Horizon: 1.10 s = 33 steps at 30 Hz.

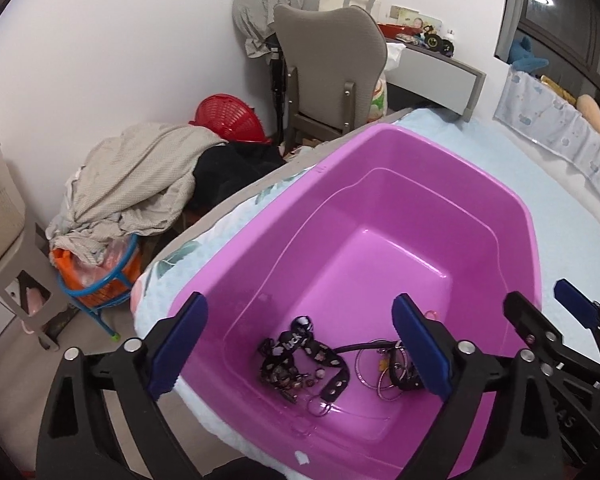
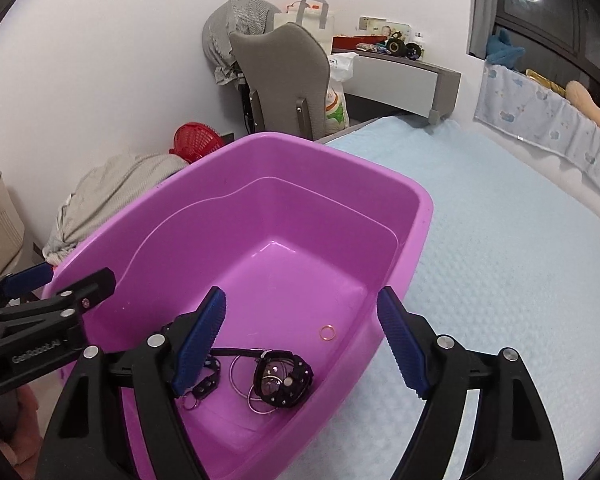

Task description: Organize jewelry

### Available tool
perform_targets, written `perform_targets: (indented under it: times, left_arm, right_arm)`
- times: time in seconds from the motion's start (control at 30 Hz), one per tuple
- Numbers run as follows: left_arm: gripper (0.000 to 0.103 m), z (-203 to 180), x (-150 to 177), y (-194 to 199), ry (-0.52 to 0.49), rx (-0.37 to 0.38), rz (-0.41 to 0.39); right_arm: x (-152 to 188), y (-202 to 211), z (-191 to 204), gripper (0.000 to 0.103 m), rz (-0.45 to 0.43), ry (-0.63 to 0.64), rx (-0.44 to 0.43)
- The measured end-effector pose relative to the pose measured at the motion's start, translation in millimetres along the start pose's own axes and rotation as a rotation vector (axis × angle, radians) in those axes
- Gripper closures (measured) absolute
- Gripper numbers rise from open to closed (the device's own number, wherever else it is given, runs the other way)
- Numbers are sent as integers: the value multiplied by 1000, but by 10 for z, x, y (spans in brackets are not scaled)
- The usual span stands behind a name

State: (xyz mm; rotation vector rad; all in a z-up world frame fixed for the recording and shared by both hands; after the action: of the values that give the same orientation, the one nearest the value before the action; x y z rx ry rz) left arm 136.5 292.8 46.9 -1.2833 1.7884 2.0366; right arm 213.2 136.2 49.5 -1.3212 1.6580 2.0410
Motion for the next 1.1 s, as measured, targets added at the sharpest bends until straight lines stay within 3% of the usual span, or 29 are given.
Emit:
perform_targets:
  times: [1.1]
  left_arm:
    - [9,-107,228,401,-21,-12,-30]
  right_arm:
    - [436,574,-58,28,-18,-87,9]
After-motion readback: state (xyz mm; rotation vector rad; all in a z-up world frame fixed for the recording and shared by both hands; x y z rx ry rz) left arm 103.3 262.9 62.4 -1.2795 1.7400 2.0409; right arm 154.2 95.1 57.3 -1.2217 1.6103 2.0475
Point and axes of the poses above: each gripper's, at about its wrist camera, not at the fingertips, and y roughly against the way its jaws point, z to its left, x to its underside, the point moved 3 cm from there along -y, roughly the way its jaws point, and after that the axes turned 2 degrees about x, right-handed, at the moved point
